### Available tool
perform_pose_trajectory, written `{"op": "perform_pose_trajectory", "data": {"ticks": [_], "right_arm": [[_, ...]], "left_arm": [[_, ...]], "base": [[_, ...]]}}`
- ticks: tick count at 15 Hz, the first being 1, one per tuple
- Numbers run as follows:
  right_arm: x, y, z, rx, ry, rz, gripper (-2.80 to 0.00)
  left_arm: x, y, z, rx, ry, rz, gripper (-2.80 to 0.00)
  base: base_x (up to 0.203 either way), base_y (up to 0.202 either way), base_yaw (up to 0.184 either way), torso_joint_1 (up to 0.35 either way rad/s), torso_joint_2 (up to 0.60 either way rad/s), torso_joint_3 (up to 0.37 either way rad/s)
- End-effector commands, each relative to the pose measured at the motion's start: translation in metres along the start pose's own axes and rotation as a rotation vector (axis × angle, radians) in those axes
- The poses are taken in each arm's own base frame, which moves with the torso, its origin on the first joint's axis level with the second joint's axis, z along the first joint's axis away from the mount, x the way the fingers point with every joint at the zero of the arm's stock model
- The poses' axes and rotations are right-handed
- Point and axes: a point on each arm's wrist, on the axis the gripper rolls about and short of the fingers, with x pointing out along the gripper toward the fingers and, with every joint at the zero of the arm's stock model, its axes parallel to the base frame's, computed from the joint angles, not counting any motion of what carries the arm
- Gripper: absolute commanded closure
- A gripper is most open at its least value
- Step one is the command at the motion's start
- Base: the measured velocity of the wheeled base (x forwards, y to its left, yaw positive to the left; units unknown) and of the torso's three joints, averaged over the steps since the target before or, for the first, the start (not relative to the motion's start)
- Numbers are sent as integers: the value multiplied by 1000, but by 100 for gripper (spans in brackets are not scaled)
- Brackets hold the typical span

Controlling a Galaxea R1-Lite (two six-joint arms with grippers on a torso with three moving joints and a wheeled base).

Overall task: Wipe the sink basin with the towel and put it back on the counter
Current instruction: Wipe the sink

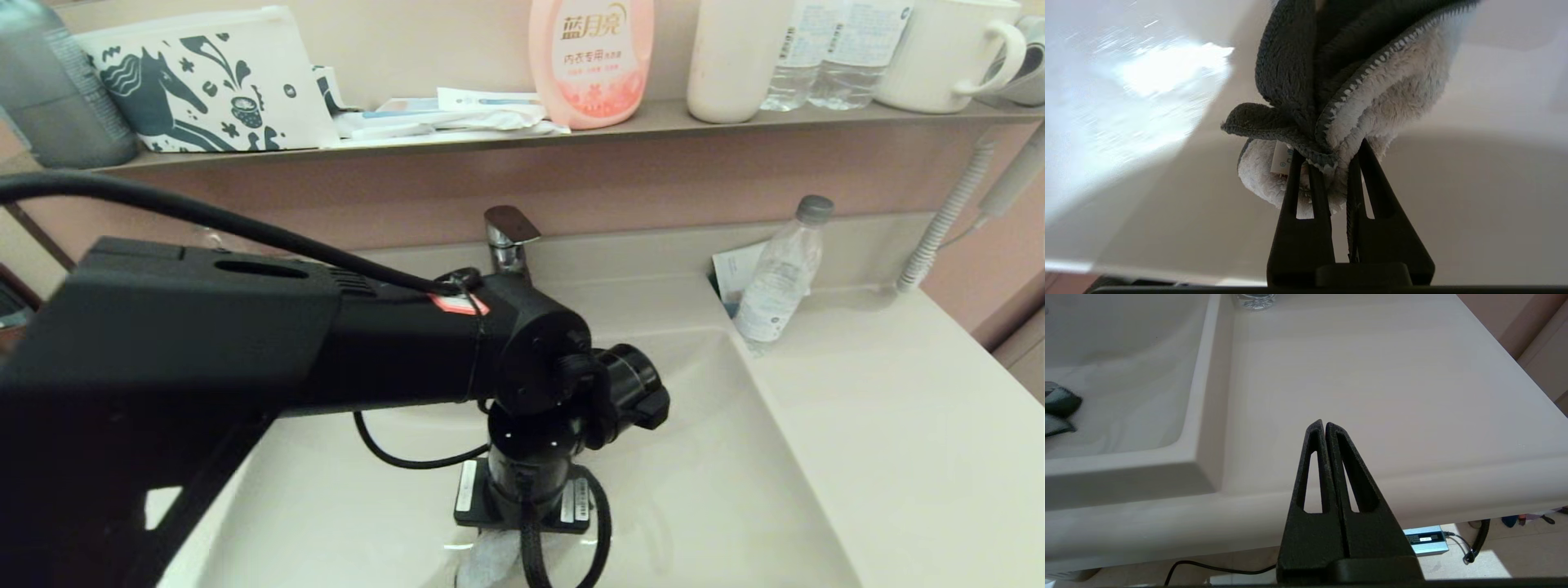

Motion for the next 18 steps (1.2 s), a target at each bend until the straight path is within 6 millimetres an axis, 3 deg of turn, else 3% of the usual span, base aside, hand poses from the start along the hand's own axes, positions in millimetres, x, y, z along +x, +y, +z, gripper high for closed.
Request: {"op": "perform_pose_trajectory", "data": {"ticks": [1,5,7,10,12,14,18], "right_arm": [[0,0,0,1,1,0,0],[0,0,0,0,1,0,0],[0,0,0,0,1,0,0],[0,0,0,0,1,0,0],[0,0,0,0,1,0,0],[0,0,0,1,1,0,0],[0,0,0,0,1,0,0]], "left_arm": [[-8,35,-10,-29,15,23,0],[5,104,-20,-45,28,51,0],[9,144,-15,-54,31,65,0],[15,179,2,-64,-17,65,0],[22,187,21,-57,-121,39,0],[35,181,33,-57,-150,34,0],[59,152,46,-29,-191,-1,0]], "base": [[0,0,0,0,0,0],[0,0,0,0,0,0],[0,0,0,0,0,0],[0,0,0,0,0,0],[0,0,0,0,0,0],[0,0,0,0,0,0],[0,0,0,0,0,0]]}}
